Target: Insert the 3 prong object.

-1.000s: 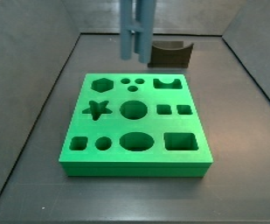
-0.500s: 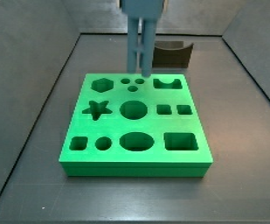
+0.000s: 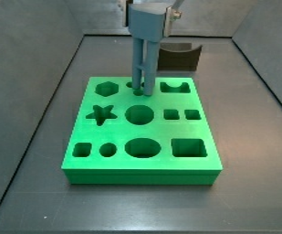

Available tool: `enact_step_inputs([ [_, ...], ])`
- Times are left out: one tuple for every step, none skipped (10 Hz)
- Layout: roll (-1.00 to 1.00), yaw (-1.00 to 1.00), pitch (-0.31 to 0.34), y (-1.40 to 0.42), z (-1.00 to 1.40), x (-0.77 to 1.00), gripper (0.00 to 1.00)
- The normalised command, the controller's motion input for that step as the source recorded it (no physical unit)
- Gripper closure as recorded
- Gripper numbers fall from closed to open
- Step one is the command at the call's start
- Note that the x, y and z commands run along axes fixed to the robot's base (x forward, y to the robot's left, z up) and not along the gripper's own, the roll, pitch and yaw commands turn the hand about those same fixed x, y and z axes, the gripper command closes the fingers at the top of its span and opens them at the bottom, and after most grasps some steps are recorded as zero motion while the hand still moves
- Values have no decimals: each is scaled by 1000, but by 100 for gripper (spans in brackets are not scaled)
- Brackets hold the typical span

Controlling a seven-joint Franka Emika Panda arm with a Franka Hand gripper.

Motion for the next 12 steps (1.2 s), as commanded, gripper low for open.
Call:
enact_step_inputs([
  [64,-806,-10,31,-180,-451,100],
  [126,-806,0,6,-211,-386,100],
  [114,-717,0,117,-189,-351,100],
  [130,-454,0,134,-214,0,100],
  [147,-183,0,0,-597,243,100],
  [64,-286,-11,-91,-883,469,100],
  [0,-254,-11,-49,-854,569,100],
  [-127,-63,-154,0,-771,183,100],
  [-181,-3,-164,0,-697,74,100],
  [-199,-26,-197,49,-623,60,100],
  [-254,-66,-283,117,-429,0,100],
  [-61,0,-116,0,-166,0,100],
])
